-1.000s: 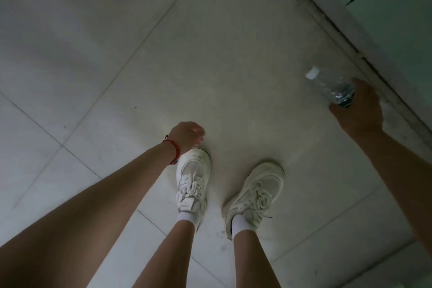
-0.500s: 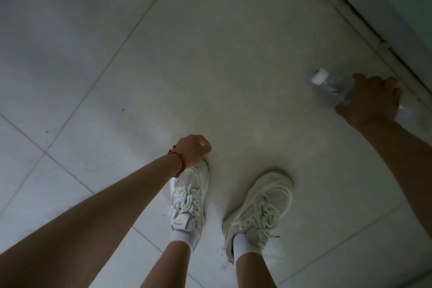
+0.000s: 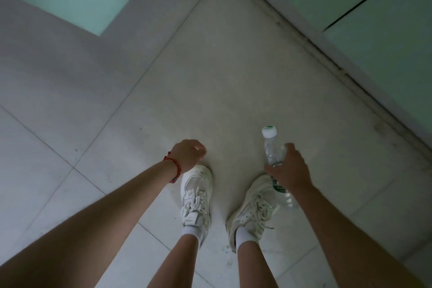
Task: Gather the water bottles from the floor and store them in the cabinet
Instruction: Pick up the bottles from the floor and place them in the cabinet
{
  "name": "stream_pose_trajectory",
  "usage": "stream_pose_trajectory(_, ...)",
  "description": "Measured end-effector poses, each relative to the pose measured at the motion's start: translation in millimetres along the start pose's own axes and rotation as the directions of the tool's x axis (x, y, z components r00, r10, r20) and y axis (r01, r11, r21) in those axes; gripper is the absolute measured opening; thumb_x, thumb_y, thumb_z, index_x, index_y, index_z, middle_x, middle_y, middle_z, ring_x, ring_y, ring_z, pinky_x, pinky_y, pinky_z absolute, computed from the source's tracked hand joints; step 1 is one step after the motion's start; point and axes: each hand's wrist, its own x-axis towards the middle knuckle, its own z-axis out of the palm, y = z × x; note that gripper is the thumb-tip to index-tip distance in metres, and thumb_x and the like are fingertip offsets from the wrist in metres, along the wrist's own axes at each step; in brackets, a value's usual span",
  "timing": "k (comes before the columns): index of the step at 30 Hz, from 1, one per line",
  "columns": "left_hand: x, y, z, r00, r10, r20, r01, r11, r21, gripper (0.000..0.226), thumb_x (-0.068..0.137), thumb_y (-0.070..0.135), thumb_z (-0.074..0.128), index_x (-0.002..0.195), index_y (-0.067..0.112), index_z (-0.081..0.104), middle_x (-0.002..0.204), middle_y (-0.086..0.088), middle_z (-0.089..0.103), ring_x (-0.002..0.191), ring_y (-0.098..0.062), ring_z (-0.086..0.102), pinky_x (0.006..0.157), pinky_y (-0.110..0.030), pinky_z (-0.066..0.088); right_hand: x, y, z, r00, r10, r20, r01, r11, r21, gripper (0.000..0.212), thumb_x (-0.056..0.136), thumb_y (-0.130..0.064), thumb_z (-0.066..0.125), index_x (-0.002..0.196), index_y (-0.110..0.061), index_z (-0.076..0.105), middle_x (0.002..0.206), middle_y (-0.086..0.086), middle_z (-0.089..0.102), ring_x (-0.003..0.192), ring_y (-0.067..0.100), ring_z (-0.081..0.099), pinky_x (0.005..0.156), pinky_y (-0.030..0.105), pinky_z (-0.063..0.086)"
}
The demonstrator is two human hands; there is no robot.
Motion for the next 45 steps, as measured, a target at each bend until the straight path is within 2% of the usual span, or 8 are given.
stream_pose_trajectory(8, -119, 44, -56, 1.000, -0.004, -0.031, 0.002, 0.998, -0.066, 0.014, 0.077, 0.023, 0.054, 0.065, 0.027, 0.057, 0.071, 0.001, 0.066, 0.085, -0.026, 0.066, 0.074, -0.029, 0.051, -139, -36, -67, 0.999, 0.007, -0.043, 0.005, 0.963, 0.270, 0.066, 0.070, -0.027, 0.074, 0.122, -0.013, 0.036, 0.105, 0.011, 0.063, 0.089, 0.028, 0.061, 0.085, 0.039, 0.052)
stream_pose_trajectory(12, -193, 74, -78, 0.997, 0.077, -0.015, -0.078, 0.996, -0.047, 0.027, 0.062, 0.034, 0.047, 0.077, 0.020, 0.064, 0.089, -0.010, 0.072, 0.094, -0.027, 0.066, 0.087, -0.034, 0.052, -220, -48, -117, 0.991, 0.012, -0.131, 0.041, 0.918, 0.395, 0.067, 0.069, -0.027, 0.075, 0.122, -0.017, 0.036, 0.094, 0.005, 0.060, 0.084, 0.026, 0.062, 0.075, 0.033, 0.051)
stream_pose_trajectory(17, -286, 115, -98, 0.978, 0.208, -0.004, -0.208, 0.976, -0.062, 0.023, 0.084, 0.014, 0.055, 0.067, 0.029, 0.056, 0.069, 0.006, 0.062, 0.069, -0.015, 0.061, 0.067, -0.024, 0.045, -325, -61, -171, 0.966, 0.019, -0.259, 0.112, 0.869, 0.481, 0.062, 0.070, -0.024, 0.076, 0.118, -0.017, 0.039, 0.091, 0.003, 0.058, 0.075, 0.024, 0.058, 0.062, 0.028, 0.048)
stream_pose_trajectory(22, -373, 146, -115, 0.939, 0.343, -0.017, -0.343, 0.933, -0.108, 0.011, 0.080, 0.028, 0.057, 0.074, 0.020, 0.062, 0.075, -0.002, 0.066, 0.062, -0.009, 0.062, 0.067, -0.022, 0.046, -419, -68, -202, 0.916, 0.097, -0.389, 0.169, 0.787, 0.593, 0.052, 0.069, -0.025, 0.076, 0.106, -0.019, 0.040, 0.086, 0.002, 0.062, 0.075, 0.026, 0.061, 0.062, 0.028, 0.045)
stream_pose_trajectory(26, -431, 161, -126, 0.906, 0.422, 0.008, -0.419, 0.902, -0.108, 0.016, 0.089, 0.013, 0.053, 0.099, 0.006, 0.064, 0.086, -0.005, 0.065, 0.063, -0.003, 0.060, 0.051, -0.004, 0.042, -482, -67, -223, 0.843, 0.208, -0.497, 0.231, 0.693, 0.683, 0.050, 0.067, -0.024, 0.078, 0.104, -0.020, 0.044, 0.082, -0.008, 0.060, 0.079, 0.024, 0.061, 0.067, 0.028, 0.044)
stream_pose_trajectory(29, -464, 161, -131, 0.898, 0.438, 0.039, -0.433, 0.897, -0.092, 0.009, 0.090, 0.011, 0.051, 0.090, 0.013, 0.060, 0.076, 0.003, 0.064, 0.050, 0.008, 0.060, 0.048, -0.005, 0.043, -525, -60, -244, 0.771, 0.291, -0.566, 0.289, 0.632, 0.719, 0.047, 0.067, -0.021, 0.079, 0.099, -0.021, 0.043, 0.078, -0.018, 0.055, 0.079, 0.024, 0.059, 0.072, 0.029, 0.042)
stream_pose_trajectory(36, -525, 188, -135, 0.884, 0.458, 0.094, -0.450, 0.888, -0.090, 0.023, 0.093, 0.009, 0.045, 0.078, 0.020, 0.059, 0.060, 0.010, 0.069, 0.047, 0.007, 0.062, 0.050, -0.013, 0.044, -609, -27, -286, 0.608, 0.451, -0.653, 0.412, 0.525, 0.745, 0.056, 0.066, -0.021, 0.079, 0.111, -0.018, 0.046, 0.097, 0.000, 0.062, 0.084, 0.021, 0.059, 0.077, 0.030, 0.045)
stream_pose_trajectory(45, -591, 317, -113, 0.663, 0.739, 0.117, -0.745, 0.667, 0.005, 0.024, 0.091, 0.003, 0.048, 0.083, 0.022, 0.061, 0.060, 0.012, 0.071, 0.059, 0.006, 0.065, 0.067, -0.021, 0.045, -652, 46, -342, 0.457, 0.608, -0.649, 0.511, 0.418, 0.751, 0.055, 0.066, -0.023, 0.080, 0.111, -0.020, 0.047, 0.093, 0.000, 0.061, 0.087, 0.024, 0.061, 0.082, 0.038, 0.051)
